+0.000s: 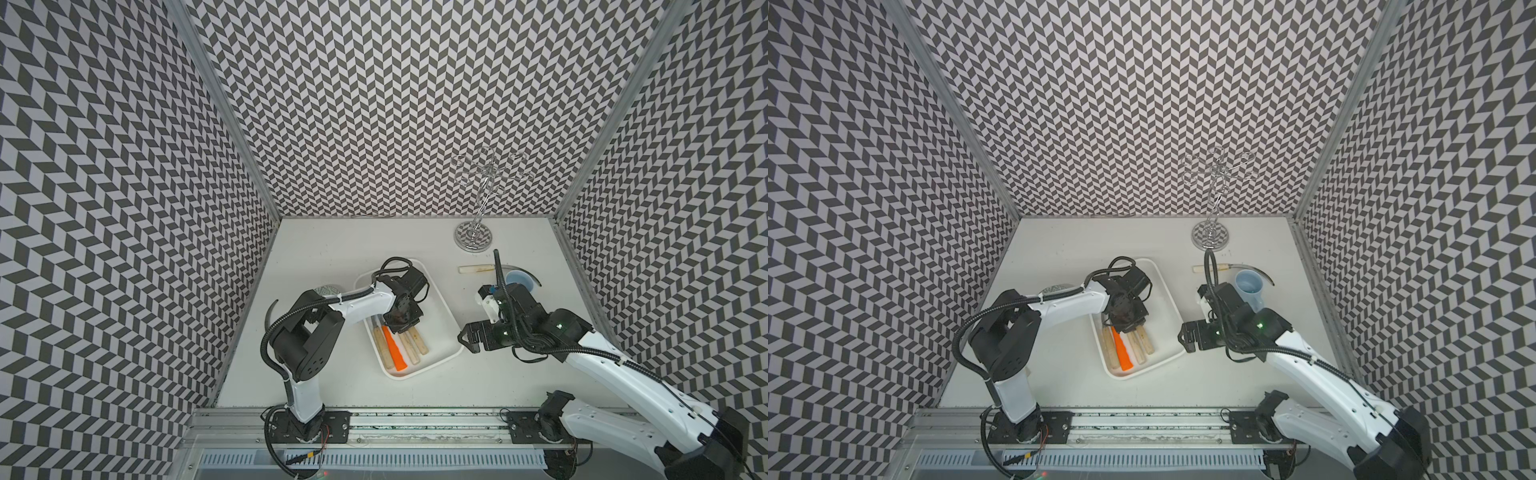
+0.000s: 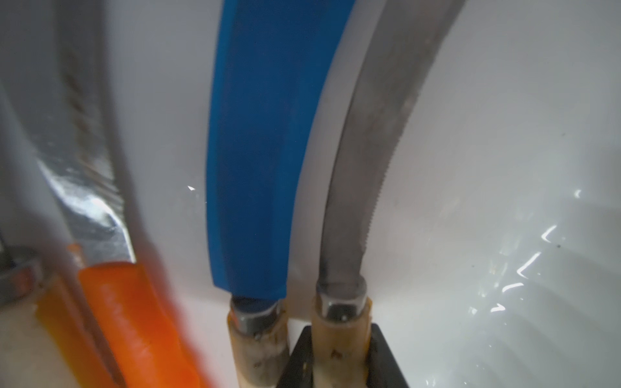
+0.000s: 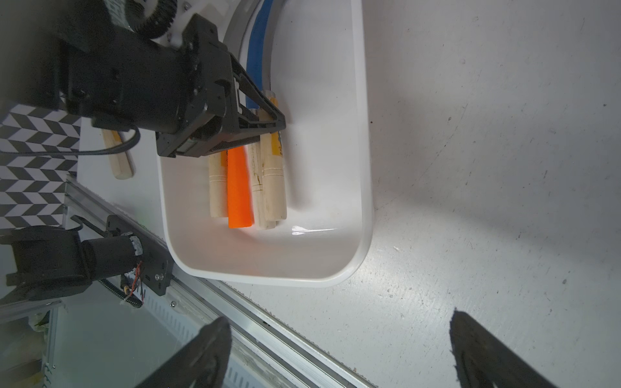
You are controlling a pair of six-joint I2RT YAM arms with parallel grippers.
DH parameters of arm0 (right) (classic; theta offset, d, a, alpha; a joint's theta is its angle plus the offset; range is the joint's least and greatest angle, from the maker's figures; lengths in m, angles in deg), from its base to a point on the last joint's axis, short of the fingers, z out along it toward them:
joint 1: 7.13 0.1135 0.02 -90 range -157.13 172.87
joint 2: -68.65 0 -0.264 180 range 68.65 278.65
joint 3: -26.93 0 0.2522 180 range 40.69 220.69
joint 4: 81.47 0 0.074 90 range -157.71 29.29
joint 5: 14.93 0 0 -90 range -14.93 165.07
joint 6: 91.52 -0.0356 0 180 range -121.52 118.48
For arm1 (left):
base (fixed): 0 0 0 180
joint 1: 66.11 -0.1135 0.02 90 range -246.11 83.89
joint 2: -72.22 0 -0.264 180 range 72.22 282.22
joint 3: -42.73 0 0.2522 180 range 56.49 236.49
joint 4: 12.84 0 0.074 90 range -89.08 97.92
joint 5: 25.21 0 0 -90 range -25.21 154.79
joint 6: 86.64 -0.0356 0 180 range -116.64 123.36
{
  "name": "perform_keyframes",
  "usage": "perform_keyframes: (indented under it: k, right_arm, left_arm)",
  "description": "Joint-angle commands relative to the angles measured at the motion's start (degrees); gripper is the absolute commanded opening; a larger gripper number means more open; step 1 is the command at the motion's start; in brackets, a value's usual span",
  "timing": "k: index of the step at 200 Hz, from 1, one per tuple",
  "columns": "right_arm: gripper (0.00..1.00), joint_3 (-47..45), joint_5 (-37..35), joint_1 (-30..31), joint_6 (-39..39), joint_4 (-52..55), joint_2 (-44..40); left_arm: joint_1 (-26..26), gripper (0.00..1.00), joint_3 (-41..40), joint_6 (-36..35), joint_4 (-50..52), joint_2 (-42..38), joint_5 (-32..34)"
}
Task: Put small sickles into storage boxes
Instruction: Place the sickle in the storage box.
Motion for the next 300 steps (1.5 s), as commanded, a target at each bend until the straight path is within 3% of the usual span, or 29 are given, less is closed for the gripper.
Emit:
perform_keyframes:
  k: [1,131,300]
  right_arm:
    - [1.0,-0.4,-0.2,-0.3,0.4,-1.5,-1.2]
    - [1.0,-0.8,0.1,-0.3,0.3,-2.2,-1.7]
    - [1.0,-0.7,-0.1,-0.3,0.3,-2.0,-1.7]
  left_arm:
    - [-0.4,0.04,1.6,-0.5,0.7,0.2,0.5]
    - [-0.7,0.05,-0.6,-0.4,3.2,-0.1,1.3]
    - [-0.5,0.16,0.9,-3.2,3.5,2.7,0.4]
